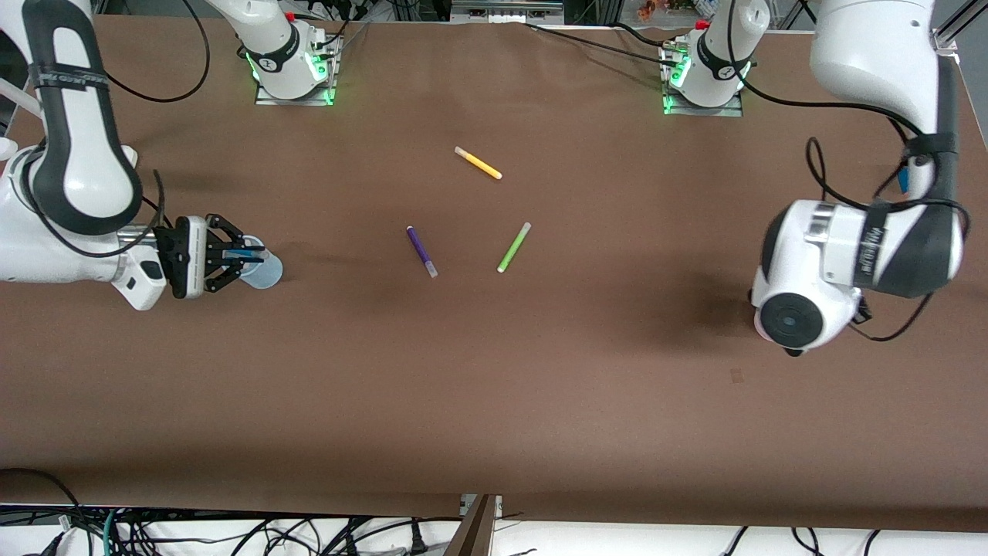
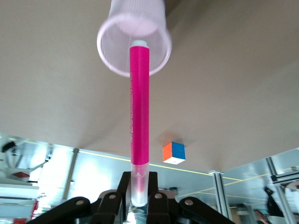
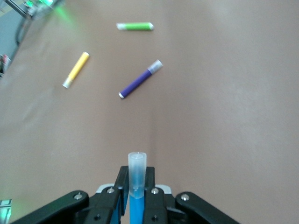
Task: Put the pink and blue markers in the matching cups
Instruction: 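Drop the pink marker into the pink cup while the right gripper drops blue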
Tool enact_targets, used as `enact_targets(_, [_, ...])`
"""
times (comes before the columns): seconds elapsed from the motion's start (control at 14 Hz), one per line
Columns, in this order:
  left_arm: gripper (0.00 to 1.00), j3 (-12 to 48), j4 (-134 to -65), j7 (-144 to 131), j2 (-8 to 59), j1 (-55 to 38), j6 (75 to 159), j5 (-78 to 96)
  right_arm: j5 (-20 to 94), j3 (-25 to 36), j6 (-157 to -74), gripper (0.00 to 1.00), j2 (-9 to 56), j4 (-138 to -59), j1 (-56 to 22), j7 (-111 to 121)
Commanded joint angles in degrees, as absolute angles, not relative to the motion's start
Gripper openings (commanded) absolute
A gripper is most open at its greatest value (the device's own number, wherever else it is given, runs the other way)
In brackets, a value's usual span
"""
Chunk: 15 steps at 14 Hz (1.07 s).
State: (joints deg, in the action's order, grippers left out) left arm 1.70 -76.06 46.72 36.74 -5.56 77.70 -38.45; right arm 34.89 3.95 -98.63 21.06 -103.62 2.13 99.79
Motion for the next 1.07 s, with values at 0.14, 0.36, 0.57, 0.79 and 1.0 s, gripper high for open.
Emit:
enact_targets(0.14, [0.21,2.5,-76.6,47.1,39.5,-1.2,80.8,-38.1,39.8,3.8,-98.0,0.00,20.2,-107.9,5.5,111.5])
enact_targets(0.36, [0.21,2.5,-76.6,46.3,40.1,-1.7,80.7,-37.1,42.1,3.8,-96.9,0.00,22.3,-107.8,7.4,116.1])
enact_targets(0.57, [0.20,2.5,-76.3,46.2,39.6,-2.6,80.0,-37.4,43.3,3.8,-96.4,0.23,23.5,-107.7,8.2,117.8])
enact_targets(0.79, [0.20,3.2,-75.8,46.3,38.2,-3.4,76.2,-38.1,43.2,4.0,-95.4,1.00,23.1,-106.1,8.9,111.7])
enact_targets(1.0, [0.19,3.3,-75.5,46.2,36.5,-5.4,73.3,-38.1,41.3,3.9,-92.2,1.00,22.9,-99.6,8.8,94.0])
